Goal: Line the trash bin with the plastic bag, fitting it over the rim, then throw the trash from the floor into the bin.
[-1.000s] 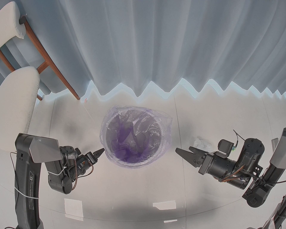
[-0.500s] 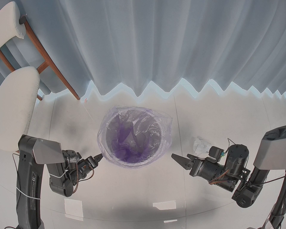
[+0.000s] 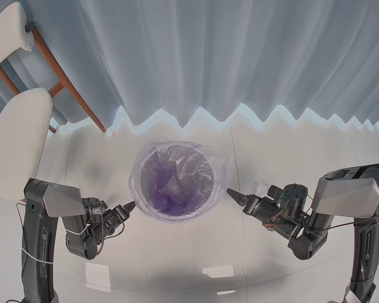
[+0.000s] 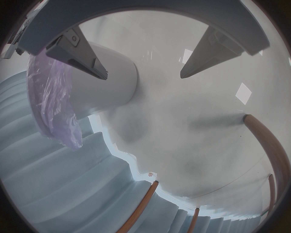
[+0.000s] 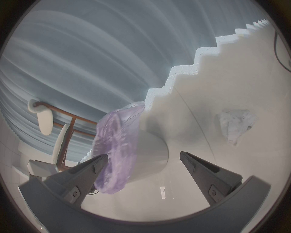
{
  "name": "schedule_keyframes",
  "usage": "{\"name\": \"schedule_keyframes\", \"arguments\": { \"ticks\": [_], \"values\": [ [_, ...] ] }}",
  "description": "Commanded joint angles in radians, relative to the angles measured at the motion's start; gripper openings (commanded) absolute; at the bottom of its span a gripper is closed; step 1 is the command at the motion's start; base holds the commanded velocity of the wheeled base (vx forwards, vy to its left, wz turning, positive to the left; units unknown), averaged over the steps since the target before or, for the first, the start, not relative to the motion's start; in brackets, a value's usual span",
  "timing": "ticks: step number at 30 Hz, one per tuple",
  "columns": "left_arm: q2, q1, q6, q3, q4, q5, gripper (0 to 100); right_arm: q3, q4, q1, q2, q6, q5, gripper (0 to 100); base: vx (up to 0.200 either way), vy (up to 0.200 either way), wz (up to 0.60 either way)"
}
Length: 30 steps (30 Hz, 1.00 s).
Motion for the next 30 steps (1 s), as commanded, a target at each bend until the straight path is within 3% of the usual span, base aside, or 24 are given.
{"name": "schedule_keyframes", "arguments": {
  "ticks": [1,19,23,30],
  "values": [
    [0.001,-0.003,-0.005,-0.019,0.000,0.002,100,-0.051,0.010,-0.042,0.060,0.000,0.005,100,0.000,0.000,0.00],
    [0.002,-0.004,-0.005,-0.022,0.000,0.002,100,-0.145,0.025,-0.002,0.091,-0.045,0.005,100,0.000,0.000,0.00],
    [0.004,-0.004,-0.004,-0.022,0.000,0.003,100,-0.194,0.074,-0.008,0.108,-0.048,0.005,100,0.000,0.000,0.00],
    [0.004,-0.004,-0.004,-0.022,0.000,0.002,100,-0.370,0.300,-0.065,0.180,-0.063,-0.001,100,0.000,0.000,0.00]
  ]
}}
